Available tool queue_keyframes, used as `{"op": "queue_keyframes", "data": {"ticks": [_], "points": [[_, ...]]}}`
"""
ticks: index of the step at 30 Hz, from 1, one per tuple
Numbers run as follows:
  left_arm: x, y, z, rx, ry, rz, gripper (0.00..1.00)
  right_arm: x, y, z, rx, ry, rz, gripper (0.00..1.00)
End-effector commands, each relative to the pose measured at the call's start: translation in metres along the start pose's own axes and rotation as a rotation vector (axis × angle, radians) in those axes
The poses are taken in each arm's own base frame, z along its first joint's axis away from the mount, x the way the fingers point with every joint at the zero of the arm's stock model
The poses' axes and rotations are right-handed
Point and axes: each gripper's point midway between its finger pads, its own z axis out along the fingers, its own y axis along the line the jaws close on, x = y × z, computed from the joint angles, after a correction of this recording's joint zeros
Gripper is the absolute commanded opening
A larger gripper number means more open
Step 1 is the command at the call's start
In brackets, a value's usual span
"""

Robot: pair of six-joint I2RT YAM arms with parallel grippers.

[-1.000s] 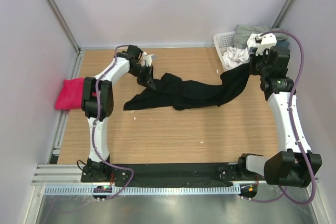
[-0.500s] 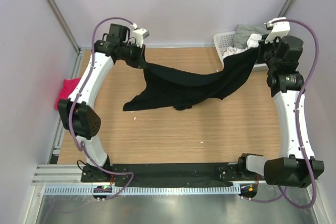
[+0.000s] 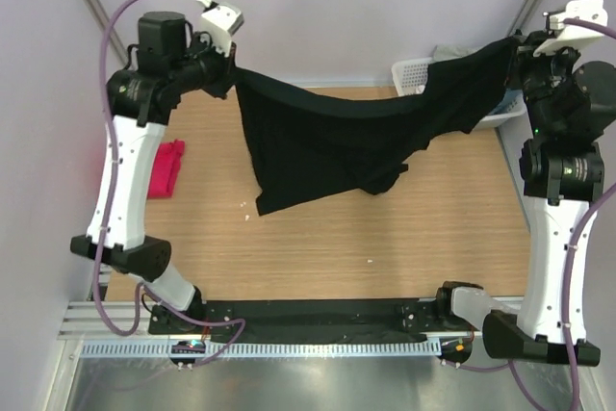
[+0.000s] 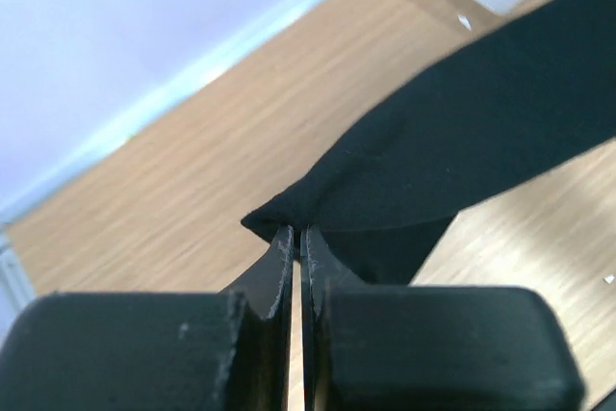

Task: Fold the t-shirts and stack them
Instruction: Flatten the tshirt out

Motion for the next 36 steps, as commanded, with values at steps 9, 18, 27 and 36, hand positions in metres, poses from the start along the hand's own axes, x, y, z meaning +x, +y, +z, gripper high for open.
{"op": "queue_keyframes", "data": {"ticks": [9,18,27,36], "points": [[-0.053,-0.015,-0.137,-0.144,-0.268,0.153,0.0,-0.103,0.002,-0.075,-0.019,-0.269,0.012,0.01],[-0.095,-0.031,-0.22,-0.212,-0.501,0.244,0.0,-0.172,0.001,-0.13,-0.021,-0.424,0.01,0.01],[-0.103,-0.024,-0.232,-0.258,-0.535,0.239,0.0,-0.214,0.001,-0.138,-0.038,-0.502,0.027,0.01],[-0.001,-0.01,-0.118,-0.157,-0.169,0.15,0.0,-0.095,0.018,-0.049,-0.115,-0.241,0.037,0.01]]}}
